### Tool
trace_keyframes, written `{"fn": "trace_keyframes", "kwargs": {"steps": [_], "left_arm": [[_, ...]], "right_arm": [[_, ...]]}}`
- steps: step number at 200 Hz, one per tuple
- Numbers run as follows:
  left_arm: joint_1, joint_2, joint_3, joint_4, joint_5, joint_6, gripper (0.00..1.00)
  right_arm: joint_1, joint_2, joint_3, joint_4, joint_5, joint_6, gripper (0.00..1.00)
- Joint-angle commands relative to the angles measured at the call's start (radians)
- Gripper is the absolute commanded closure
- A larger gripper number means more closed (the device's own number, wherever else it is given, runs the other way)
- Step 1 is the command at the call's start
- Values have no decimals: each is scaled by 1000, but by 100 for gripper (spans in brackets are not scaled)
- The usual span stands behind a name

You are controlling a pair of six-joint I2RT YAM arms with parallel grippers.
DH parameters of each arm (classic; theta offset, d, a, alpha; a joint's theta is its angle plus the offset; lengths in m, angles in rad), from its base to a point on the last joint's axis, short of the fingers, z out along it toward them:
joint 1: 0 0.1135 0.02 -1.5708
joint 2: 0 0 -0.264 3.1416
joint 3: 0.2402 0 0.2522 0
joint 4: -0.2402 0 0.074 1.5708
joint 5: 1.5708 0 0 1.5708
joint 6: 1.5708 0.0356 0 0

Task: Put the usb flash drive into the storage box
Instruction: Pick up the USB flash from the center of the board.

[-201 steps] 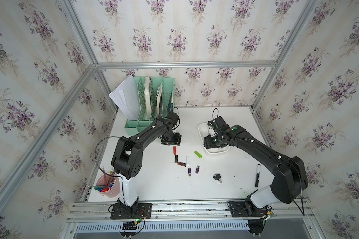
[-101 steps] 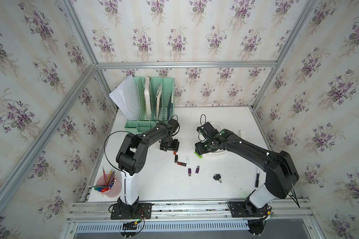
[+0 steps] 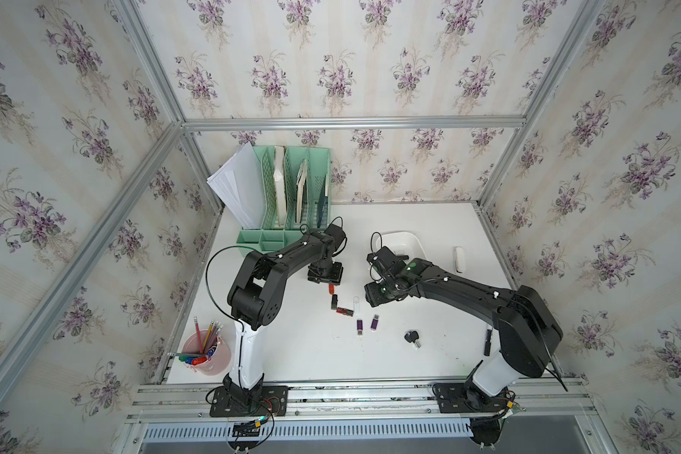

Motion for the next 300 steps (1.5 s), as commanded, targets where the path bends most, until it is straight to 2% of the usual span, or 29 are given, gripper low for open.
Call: {"fn": "trace_keyframes", "kwargs": {"steps": [1, 18, 61, 70, 156, 227, 300], "left_arm": [[-10, 7, 4, -18, -39, -17, 33], [-15, 12, 0, -15, -52, -23, 34], [-18, 29, 1, -10, -58, -27, 44], [-20, 33, 2, -10, -60, -26, 51], [-24, 52, -15, 4, -39, -23, 65], [-24, 49, -24, 6, -38, -19, 73], [-23, 40, -44, 8, -38, -16, 73]], "right_arm": [[9, -14, -23, 25, 28, 48, 38], [23, -26, -47, 31, 39, 76, 38], [58, -57, -116, 53, 49, 137, 38], [64, -61, -126, 51, 54, 144, 39], [130, -51, -150, 12, 75, 321, 38], [165, 6, -142, 23, 73, 363, 38], [168, 72, -135, 22, 101, 398, 42]]}}
